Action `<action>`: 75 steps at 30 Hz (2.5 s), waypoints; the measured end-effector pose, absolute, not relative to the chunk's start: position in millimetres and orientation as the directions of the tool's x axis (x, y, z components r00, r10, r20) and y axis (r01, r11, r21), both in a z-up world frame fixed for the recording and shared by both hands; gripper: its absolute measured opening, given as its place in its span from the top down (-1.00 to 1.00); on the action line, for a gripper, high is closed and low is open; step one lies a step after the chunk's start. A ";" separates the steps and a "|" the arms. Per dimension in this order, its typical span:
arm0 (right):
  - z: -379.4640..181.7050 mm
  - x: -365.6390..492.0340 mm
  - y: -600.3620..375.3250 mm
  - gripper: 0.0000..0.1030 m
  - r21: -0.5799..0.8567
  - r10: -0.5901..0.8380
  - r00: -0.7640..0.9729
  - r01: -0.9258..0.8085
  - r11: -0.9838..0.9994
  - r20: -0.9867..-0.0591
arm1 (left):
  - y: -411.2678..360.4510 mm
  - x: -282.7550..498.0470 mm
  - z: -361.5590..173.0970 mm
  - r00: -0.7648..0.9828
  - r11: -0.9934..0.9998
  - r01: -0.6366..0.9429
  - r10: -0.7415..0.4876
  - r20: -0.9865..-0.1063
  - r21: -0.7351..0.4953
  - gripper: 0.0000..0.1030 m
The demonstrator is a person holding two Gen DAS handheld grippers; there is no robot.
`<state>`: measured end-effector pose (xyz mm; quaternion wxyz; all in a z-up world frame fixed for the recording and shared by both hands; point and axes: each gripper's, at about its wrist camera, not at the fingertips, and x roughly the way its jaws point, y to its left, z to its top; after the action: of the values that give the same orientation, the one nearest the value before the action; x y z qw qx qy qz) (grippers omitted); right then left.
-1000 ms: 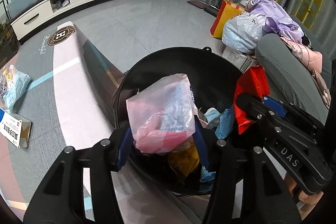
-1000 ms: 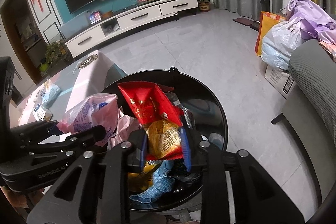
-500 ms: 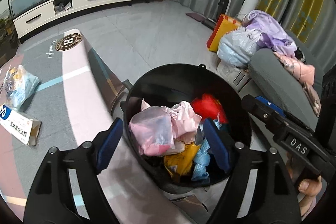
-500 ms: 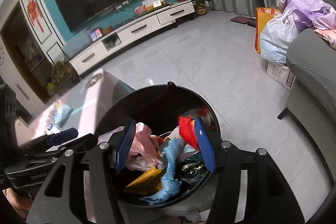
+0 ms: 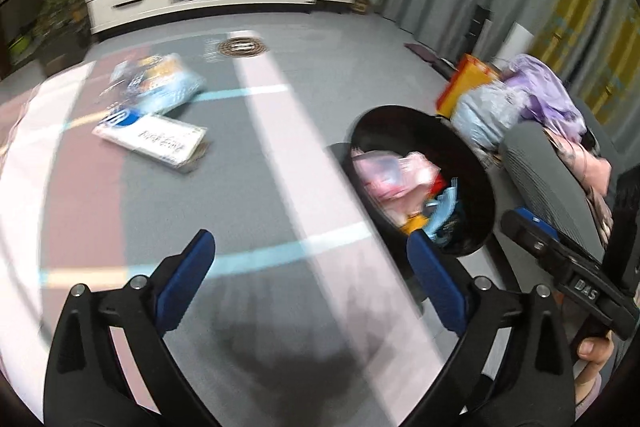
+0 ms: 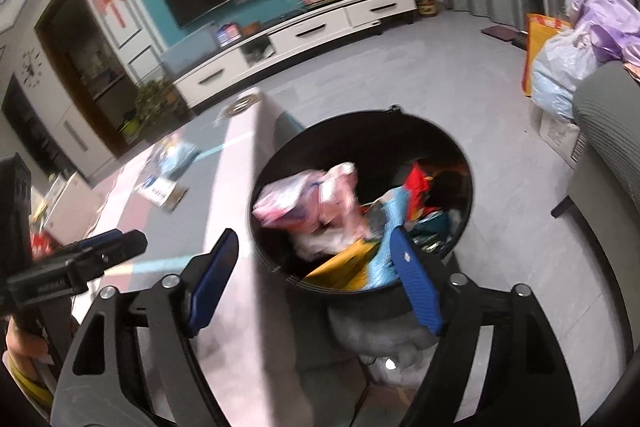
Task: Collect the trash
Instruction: 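Move both open tools back toward the box and clear bag on the rug, then grasp the white-blue medicine box with left tool while right tool grasps clear snack bag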
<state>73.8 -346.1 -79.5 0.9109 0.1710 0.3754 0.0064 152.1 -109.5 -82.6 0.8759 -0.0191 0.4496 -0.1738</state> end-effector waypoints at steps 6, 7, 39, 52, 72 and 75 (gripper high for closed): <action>-69.8 61.3 -301.2 -0.58 0.288 0.208 0.701 -0.003 0.958 -0.683 | -35.1 118.6 -79.4 0.585 0.980 0.106 -0.199 -0.787 -0.168 -0.93; -67.5 60.3 -292.9 -0.58 0.283 0.216 0.697 -0.019 0.959 -0.684 | -25.8 114.4 -78.4 0.590 0.982 0.090 -0.189 -0.785 -0.168 -0.93; -25.6 81.5 -158.1 -0.69 0.190 0.315 0.669 -0.255 0.948 -0.674 | 84.2 71.5 -63.5 0.651 0.963 -0.083 -0.143 -0.746 -0.257 -0.94; -38.3 101.3 -156.9 -0.69 0.197 0.309 0.664 -0.241 0.951 -0.681 | 84.7 99.8 -82.6 0.602 0.955 -0.105 -0.161 -0.782 -0.278 -0.94; -71.1 144.5 -226.9 -0.69 0.098 0.090 0.711 -0.029 0.995 -0.697 | -33.3 268.0 -101.9 0.516 0.976 -0.169 -0.032 -0.856 -0.139 -0.93; -73.6 147.8 -239.4 -0.69 0.087 0.067 0.718 -0.009 0.996 -0.693 | -50.1 290.0 -111.2 0.487 0.980 -0.186 0.032 -0.873 -0.068 -0.93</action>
<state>147.8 -239.4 -73.6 0.9260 0.0386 0.3750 0.0205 290.0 -50.1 -111.2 0.8587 -0.0764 0.5027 0.0633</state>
